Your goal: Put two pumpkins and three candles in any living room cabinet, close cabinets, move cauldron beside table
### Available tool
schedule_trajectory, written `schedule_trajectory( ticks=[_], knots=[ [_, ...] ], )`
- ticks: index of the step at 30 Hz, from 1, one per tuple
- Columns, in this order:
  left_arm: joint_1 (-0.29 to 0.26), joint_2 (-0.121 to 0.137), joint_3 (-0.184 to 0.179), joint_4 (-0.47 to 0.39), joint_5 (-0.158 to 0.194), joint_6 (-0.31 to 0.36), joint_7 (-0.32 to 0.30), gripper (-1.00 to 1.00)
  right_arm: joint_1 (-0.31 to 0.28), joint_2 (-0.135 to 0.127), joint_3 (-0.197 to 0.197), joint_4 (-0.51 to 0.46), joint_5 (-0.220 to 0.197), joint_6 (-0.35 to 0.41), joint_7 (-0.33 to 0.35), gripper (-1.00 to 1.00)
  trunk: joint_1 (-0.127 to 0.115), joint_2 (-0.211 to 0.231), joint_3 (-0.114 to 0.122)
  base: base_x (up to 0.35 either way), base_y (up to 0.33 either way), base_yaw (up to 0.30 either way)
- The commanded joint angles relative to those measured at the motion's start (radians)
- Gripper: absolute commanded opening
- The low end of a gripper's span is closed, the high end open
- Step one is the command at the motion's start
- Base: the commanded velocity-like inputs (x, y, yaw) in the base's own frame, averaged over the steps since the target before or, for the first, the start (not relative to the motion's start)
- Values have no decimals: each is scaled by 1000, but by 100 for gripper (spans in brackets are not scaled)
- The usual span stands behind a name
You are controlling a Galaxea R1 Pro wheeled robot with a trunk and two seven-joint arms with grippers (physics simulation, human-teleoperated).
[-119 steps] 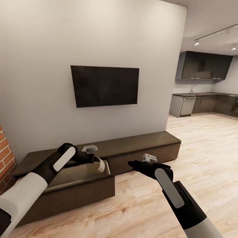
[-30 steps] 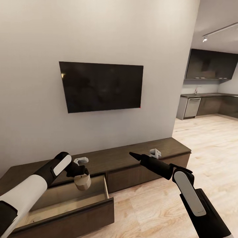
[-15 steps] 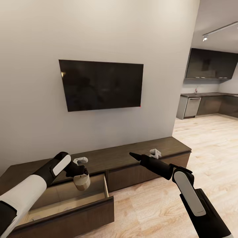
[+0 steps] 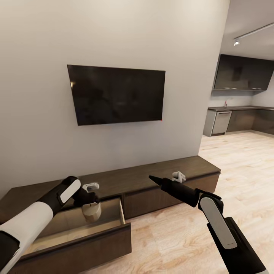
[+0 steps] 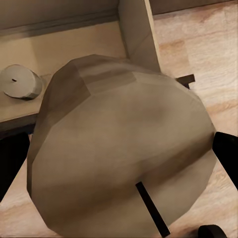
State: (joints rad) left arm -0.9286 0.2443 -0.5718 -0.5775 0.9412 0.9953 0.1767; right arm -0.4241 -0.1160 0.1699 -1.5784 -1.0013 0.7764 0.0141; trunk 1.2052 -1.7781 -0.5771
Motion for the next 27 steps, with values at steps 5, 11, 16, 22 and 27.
schedule_trajectory(
  ticks=[5,11,16,22,27],
  knots=[
    [-1,-2,-6,18,11,-3,55,-100,-1,-1,0,0,1,3,1,100,19,-36,-17,0,0,0],
    [-1,-6,-6,24,11,-4,103,-100,-1,-1,0,0,1,3,1,100,42,-78,-36,0,0,0],
    [-1,-6,-6,26,11,-12,114,-100,-1,-1,0,0,1,3,1,100,61,-113,-51,0,0,0],
    [-1,-7,-7,27,10,-31,115,-100,-1,-1,0,0,1,3,1,100,84,-155,-70,0,0,0],
    [-1,-7,-9,27,10,-44,115,-100,-1,-1,0,0,1,3,1,100,104,-190,-86,0,0,0]
  ],
)
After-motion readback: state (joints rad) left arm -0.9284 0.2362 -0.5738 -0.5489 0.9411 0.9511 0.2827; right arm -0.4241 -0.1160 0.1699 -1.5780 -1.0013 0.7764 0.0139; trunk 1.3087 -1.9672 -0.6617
